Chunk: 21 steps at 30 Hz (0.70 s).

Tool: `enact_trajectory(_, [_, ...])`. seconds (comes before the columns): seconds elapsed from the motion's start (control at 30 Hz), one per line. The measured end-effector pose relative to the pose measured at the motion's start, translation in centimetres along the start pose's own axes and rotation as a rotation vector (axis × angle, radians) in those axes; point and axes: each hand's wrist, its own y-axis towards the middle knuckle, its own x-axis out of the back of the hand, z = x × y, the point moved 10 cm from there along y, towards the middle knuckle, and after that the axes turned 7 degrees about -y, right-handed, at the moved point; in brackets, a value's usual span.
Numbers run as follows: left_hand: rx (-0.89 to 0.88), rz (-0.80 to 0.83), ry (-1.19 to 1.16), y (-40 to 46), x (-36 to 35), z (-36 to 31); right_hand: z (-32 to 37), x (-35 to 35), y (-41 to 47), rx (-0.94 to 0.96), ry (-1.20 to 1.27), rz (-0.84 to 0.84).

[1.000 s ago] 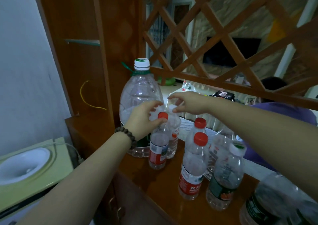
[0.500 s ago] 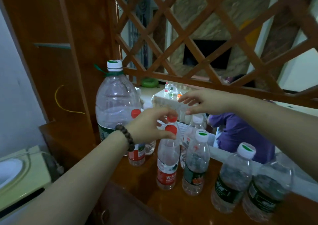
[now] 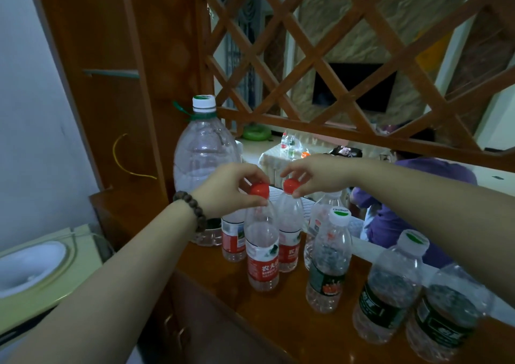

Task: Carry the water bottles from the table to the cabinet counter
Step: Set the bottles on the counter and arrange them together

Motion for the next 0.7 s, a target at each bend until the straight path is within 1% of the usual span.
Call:
enact_trajectory(0.07, [0.004,-0.021,0.019,-0.4,0.4,0.4,0.3,-0.9,0.6,0.006,-0.066,0.025])
enact_trajectory(0.17, [0.010,-0.057,0.038,-0.6,0.6,0.8,0.1,-0.8,1.4,-0.009,-0.099,-0.011])
enact_trajectory(0.37, [0.032,-0.102,0.107,0.2,0.3,0.9,-0.4,-0.2,3.1,-0.030,-0.094,-0.061])
enact_trajectory(0.7, [0.069,-0.096,0.215,0.7,-0.8,2.0,-0.7,-1.0,4.8,-0.037,-0.051,-0.081])
